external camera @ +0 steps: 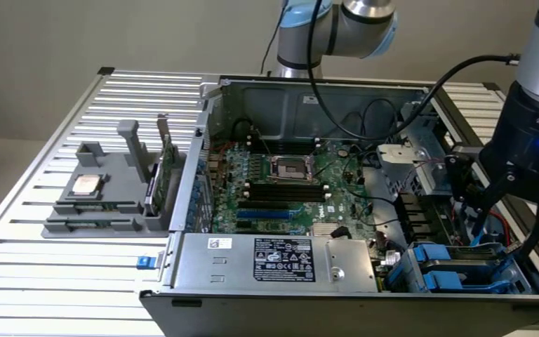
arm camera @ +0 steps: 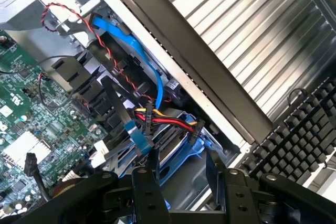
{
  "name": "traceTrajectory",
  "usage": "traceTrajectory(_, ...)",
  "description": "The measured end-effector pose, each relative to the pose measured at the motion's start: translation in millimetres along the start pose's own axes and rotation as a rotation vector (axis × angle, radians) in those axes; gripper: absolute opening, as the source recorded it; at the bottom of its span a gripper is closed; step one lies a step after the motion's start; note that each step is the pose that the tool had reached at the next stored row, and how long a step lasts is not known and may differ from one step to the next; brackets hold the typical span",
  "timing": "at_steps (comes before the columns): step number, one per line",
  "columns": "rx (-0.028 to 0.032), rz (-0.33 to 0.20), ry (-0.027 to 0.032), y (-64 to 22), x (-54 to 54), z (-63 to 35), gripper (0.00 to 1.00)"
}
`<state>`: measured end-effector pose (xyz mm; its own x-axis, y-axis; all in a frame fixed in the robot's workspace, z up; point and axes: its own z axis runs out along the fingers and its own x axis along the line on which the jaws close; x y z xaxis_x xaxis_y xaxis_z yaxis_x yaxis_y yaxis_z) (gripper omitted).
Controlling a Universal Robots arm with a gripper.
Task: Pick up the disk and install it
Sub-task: 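Insert the disk into the insertion slot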
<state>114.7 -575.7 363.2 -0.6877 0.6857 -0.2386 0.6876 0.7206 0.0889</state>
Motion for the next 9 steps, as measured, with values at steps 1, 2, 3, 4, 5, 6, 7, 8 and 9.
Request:
traceTrajectory(1, 0.0010, 0.004, -0.0004, -0.1, 0.0, 0.2, 0.49)
traceTrajectory(2, 0.0023, 0.009, -0.0008, -0.1, 0.0, 0.4, 0.49)
traceTrajectory(3, 0.0034, 0.014, -0.0013, -0.2, 0.0, 0.6, 0.49)
traceTrajectory(4, 0.0046, 0.019, -0.0017, -0.4, -0.1, 0.9, 0.49)
traceTrajectory(5, 0.0058, 0.024, -0.0021, -0.7, -0.3, 1.3, 0.49)
traceTrajectory(6, 0.0072, 0.029, -0.0027, -1.0, -0.5, 1.7, 0.49)
traceTrajectory(7, 0.0082, 0.034, -0.0030, -1.1, -0.7, 2.3, 0.49)
traceTrajectory(8, 0.0092, 0.038, -0.0033, -1.2, -1.1, 2.9, 0.49)
traceTrajectory(9, 0.0100, 0.042, -0.0035, -1.2, -1.4, 3.5, 0.49)
